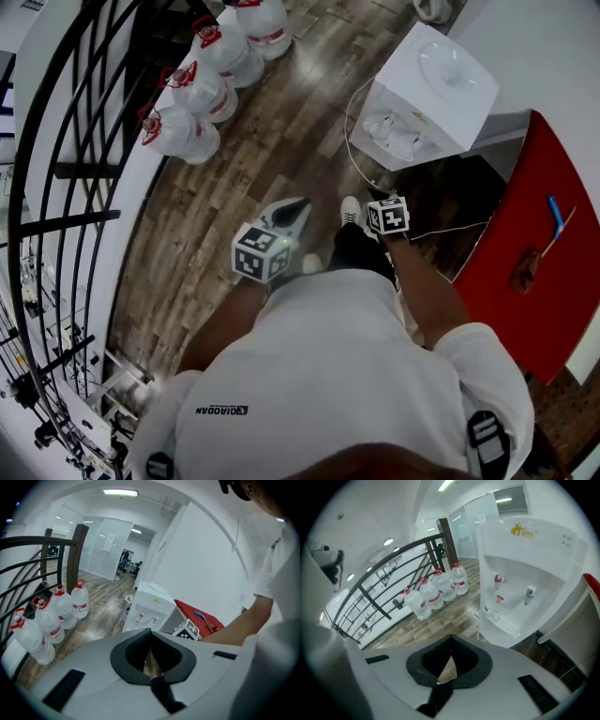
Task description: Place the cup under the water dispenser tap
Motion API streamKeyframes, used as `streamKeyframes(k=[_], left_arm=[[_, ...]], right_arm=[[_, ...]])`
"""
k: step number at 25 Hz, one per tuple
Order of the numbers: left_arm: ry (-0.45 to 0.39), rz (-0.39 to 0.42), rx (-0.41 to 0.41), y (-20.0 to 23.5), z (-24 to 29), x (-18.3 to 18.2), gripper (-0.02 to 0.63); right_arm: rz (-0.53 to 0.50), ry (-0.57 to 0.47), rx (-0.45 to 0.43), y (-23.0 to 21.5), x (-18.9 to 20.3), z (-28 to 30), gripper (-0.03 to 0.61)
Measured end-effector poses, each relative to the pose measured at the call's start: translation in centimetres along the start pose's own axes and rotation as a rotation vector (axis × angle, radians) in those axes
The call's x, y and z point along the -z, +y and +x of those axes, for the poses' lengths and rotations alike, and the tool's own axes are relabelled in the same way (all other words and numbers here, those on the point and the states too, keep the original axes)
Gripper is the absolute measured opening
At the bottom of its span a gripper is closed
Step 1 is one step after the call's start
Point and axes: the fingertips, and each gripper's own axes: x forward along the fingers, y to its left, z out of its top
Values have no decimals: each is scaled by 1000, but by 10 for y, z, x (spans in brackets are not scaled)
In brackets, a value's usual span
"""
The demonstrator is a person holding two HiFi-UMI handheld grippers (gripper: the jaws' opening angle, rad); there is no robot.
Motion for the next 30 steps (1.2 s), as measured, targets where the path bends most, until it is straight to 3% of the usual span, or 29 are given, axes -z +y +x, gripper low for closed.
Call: streamKeyframes(k=[3,7,13,17,22,30], left_arm=[[-43,22,21,-15,-27,-4,-3],[-85,52,70,-43,-62,3,-3],[-185,67,136,-83,-108,12,-3],[-237,74,187,-105,-120,7,-3],[-249,119,245,-137,-124,6,-3],[-258,138,231,-169,-129,20,-3]], right_arm=[[106,-97,-73,35,-10,-50,22],[177,-222,-106,75,-14,-125,23],[281,-430,-348,154,-9,-226,23],[332,-483,-427,186,1,-264,23],[188,-462,-379,207,25,-286,21],[139,-539,-303,192,22,-339,23]])
